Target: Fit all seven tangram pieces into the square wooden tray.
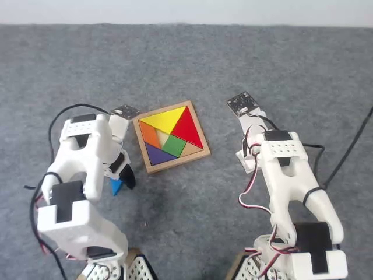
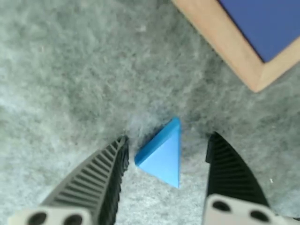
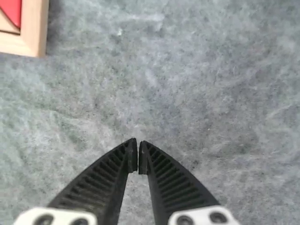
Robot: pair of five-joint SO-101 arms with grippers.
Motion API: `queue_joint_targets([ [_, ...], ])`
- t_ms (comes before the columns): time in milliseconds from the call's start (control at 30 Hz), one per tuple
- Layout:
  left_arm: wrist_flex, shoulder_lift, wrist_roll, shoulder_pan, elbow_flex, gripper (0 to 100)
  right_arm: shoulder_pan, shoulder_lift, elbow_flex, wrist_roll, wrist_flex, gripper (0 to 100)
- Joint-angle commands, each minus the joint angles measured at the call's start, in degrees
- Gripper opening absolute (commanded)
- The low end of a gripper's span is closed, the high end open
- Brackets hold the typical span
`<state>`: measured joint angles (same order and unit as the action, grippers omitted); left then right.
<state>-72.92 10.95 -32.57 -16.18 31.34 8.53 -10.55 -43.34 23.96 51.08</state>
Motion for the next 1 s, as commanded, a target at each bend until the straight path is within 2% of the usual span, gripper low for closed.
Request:
queue_joint_targets([
  [0,-0.44,-0.18,0.44,-0.35,1.89,26,-0.48,-3.47,2.55,-0.35,0.75,0.9],
  [133,-0.53,-0.53,3.52,-2.11,2.42,26,-0.48,-3.47,2.55,-0.35,0.75,0.9],
  [533,-0.26,-0.44,13.45,-1.76,4.62,26,-0.48,-3.47,2.55,-0.44,0.57,0.9],
  [867,-0.53,-0.62,12.84,-1.85,5.58,26,-0.48,-3.47,2.55,-0.44,0.57,0.9],
  [967,-0.79,-0.62,10.02,-1.85,5.85,26,-0.48,-3.47,2.55,-0.44,0.57,0.9],
])
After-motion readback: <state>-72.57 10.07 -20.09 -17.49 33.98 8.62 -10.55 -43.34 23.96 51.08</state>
